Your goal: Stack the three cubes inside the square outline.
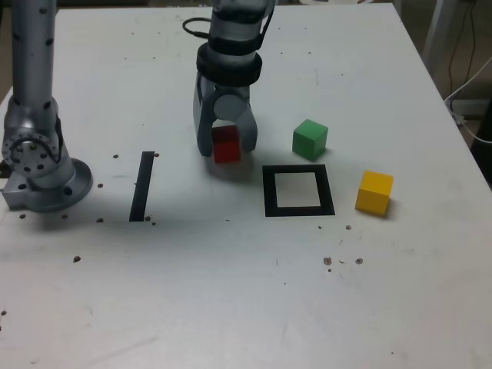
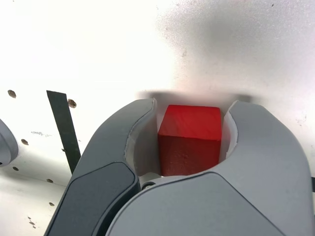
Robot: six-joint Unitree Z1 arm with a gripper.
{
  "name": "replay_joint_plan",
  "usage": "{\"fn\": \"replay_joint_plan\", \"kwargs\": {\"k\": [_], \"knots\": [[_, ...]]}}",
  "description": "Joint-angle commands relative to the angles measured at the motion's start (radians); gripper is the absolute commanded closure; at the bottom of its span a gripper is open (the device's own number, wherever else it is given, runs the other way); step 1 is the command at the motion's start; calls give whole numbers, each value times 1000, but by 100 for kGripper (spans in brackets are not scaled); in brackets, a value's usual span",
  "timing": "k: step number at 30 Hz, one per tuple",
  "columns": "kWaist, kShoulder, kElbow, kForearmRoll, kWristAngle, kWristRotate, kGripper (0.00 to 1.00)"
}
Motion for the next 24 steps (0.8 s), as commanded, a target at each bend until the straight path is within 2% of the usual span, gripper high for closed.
{"fn": "replay_joint_plan", "kwargs": {"k": [1,10,17,21,24], "knots": [[-28,-33,-13,17,-7,1,81],[-220,-49,-131,136,-42,-76,81],[-361,23,-221,149,-61,-157,80],[-390,75,-248,143,-67,-171,78],[-392,104,-268,145,-52,-173,77]]}}
